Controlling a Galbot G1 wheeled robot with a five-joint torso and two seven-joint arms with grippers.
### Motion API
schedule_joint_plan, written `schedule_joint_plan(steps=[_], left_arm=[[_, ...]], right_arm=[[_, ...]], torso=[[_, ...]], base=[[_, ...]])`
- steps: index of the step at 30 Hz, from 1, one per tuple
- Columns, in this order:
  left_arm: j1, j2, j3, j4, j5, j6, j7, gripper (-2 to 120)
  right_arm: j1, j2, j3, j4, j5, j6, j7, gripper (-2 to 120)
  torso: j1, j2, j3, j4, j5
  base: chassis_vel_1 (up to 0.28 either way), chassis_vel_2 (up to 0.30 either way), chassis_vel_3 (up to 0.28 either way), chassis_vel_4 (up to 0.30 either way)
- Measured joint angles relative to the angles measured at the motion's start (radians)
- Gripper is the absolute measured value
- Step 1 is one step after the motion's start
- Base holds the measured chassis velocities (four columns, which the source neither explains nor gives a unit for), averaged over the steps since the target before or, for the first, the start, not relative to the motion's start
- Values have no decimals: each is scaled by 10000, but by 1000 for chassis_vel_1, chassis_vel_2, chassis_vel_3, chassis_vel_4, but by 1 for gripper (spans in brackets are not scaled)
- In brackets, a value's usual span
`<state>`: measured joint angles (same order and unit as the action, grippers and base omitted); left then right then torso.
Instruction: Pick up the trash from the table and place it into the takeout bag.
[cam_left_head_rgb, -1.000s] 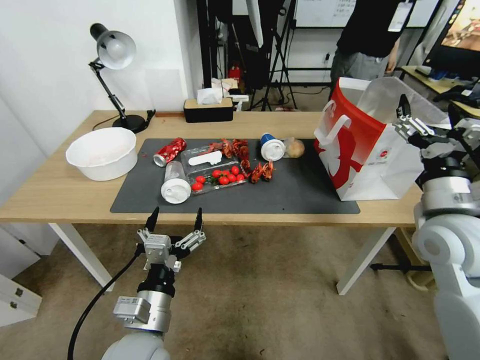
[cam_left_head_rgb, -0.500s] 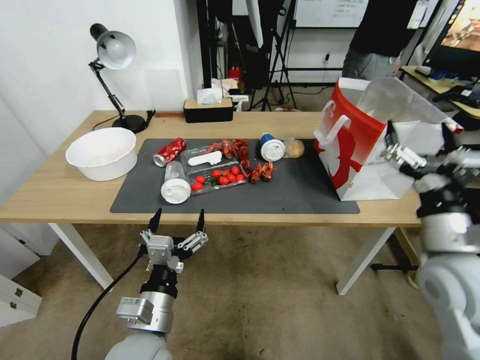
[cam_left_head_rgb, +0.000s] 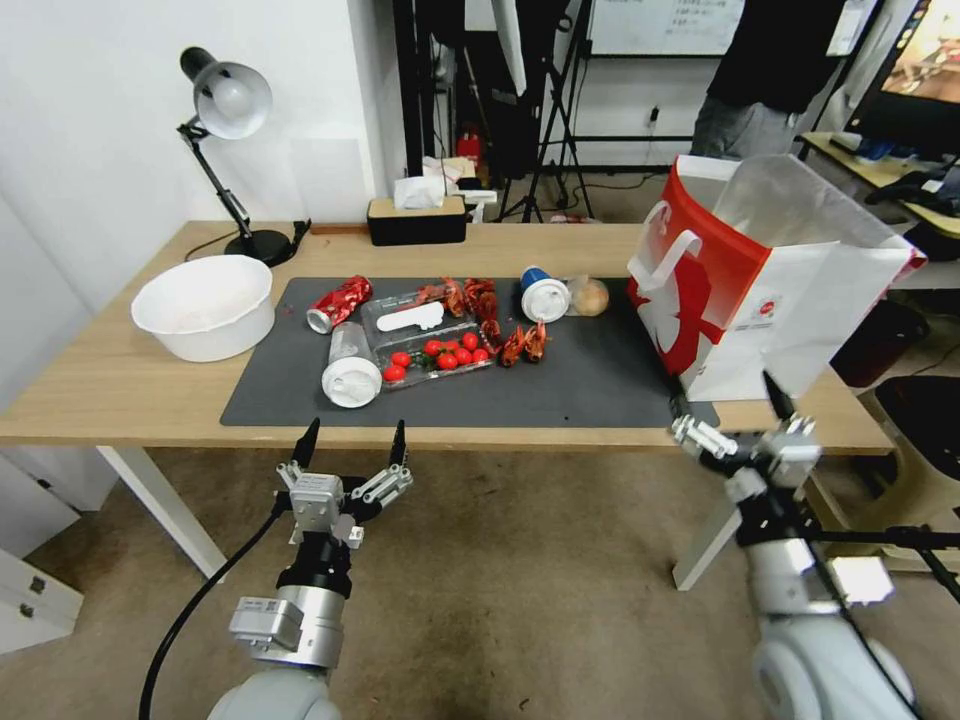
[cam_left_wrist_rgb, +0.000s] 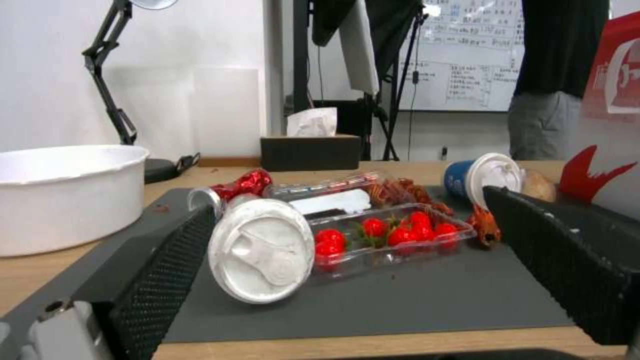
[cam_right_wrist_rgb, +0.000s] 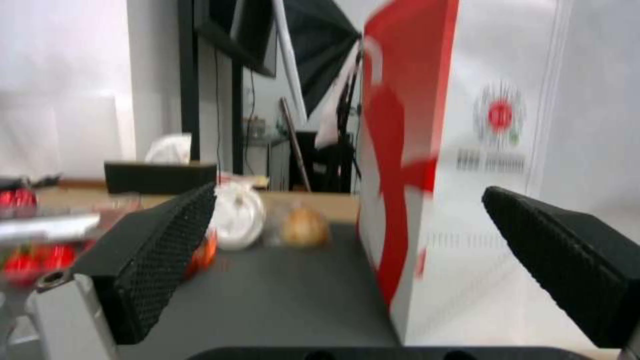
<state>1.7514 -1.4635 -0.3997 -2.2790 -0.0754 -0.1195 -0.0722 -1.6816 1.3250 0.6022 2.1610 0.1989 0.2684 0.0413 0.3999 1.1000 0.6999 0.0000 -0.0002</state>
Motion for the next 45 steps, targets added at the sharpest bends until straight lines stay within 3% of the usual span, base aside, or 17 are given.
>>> schedule_joint_plan(steps=[5, 23, 33, 45], left_arm=[[-2, 21, -38, 8, 6, -2, 49, 100], [86, 19, -119, 47, 80, -41, 105, 100], [118, -1, -138, 86, 98, -105, 136, 100], [123, -13, -149, 100, 103, -116, 142, 100]], right_arm=[[-314, 200, -324, -567, 15, 449, 9, 100], [-225, 381, -942, -970, 86, 425, 44, 100], [603, -50, -1482, -536, 1743, -866, 514, 100], [1608, -143, -1675, -536, 2194, -1603, 901, 100]], torso=[[0, 0, 1, 0, 1], [2, 0, 1, -1, 2], [2, 0, 1, -2, 1], [2, -1, 2, -1, 3]], base=[[0, 0, 0, 0], [0, 0, 0, 0], [0, 0, 0, 0], [0, 0, 0, 0]])
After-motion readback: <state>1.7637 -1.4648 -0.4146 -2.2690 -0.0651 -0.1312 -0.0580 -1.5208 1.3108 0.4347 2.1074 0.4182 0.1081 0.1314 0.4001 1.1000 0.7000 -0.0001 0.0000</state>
